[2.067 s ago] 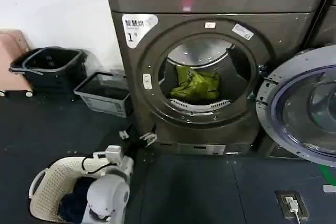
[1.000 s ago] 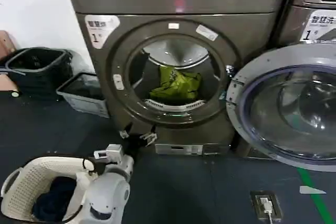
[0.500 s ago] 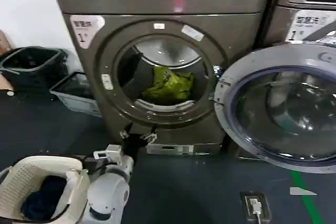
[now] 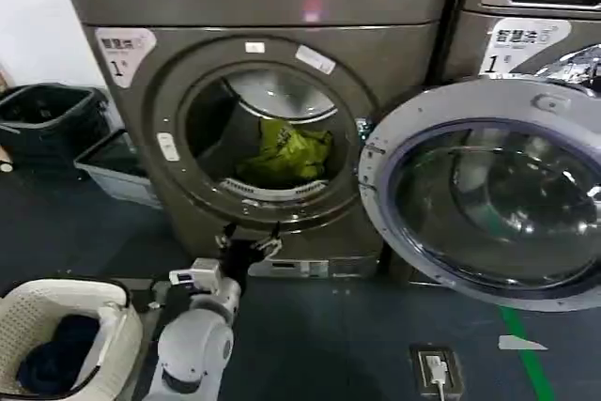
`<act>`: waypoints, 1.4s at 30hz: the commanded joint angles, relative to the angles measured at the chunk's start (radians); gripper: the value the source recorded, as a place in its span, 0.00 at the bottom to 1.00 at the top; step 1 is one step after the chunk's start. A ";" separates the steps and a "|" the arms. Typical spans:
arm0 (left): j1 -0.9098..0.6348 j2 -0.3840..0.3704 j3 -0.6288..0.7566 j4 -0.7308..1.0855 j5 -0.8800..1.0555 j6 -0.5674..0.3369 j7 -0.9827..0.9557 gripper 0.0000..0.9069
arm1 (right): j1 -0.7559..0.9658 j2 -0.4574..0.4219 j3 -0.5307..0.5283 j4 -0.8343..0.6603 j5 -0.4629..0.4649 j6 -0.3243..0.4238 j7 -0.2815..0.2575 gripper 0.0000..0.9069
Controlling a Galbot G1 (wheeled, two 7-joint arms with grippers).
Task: Grasp the clothes from the dryer.
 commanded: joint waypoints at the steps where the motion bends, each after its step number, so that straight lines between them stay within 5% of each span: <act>1: -0.005 0.002 0.001 0.005 0.001 -0.001 0.000 1.00 | 0.000 0.000 -0.003 -0.002 0.006 0.017 -0.001 1.00; 42: -0.007 0.005 0.004 -0.019 0.008 0.002 0.004 1.00 | 0.009 0.014 -0.016 0.002 0.011 0.035 0.000 1.00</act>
